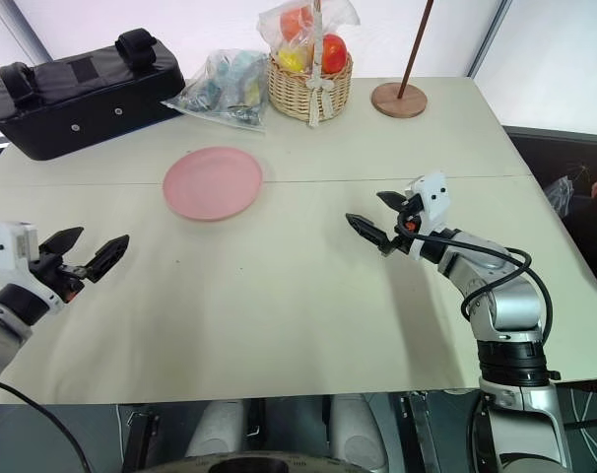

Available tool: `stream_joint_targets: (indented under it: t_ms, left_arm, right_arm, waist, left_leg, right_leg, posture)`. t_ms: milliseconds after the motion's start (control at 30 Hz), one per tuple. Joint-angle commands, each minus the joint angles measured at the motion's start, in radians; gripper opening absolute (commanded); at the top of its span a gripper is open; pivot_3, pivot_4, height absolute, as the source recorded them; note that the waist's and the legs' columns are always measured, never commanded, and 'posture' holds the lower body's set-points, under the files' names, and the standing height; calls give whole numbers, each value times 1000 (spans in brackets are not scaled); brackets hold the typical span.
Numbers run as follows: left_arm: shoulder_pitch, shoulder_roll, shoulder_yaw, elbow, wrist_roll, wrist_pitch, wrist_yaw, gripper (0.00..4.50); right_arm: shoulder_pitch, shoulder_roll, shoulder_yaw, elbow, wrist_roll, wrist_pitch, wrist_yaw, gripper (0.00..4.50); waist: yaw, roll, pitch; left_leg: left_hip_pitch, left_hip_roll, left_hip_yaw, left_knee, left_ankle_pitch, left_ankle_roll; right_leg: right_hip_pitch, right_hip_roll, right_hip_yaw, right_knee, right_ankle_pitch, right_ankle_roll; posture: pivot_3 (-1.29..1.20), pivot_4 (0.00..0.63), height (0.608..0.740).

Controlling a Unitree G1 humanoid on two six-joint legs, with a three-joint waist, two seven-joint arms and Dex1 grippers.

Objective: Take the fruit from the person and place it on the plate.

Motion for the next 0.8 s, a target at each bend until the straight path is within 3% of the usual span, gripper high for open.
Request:
stream_joint_targets:
  t_ms: [33, 800]
  left_arm:
    - [-10, 0, 19, -26, -8, -18, 2, 4500]
    - [-19, -20, 12, -51, -2, -20, 38, 4500]
  right_arm:
    - [-8, 1, -6, -32, 9, -7, -4, 4469]
    - [-23, 12, 15, -18, 2, -18, -18, 4469]
  waist:
    - [0, 0, 0]
    - [0, 0, 0]
  left_leg:
    - [0, 0, 0, 0, 0, 0]
    - [0, 0, 0, 0, 0, 0]
  right_leg:
    - [0, 0, 0, 0, 0, 0]
    - [0, 0, 0, 0, 0, 0]
  posture:
    - [0, 150, 740]
    - [0, 150, 740]
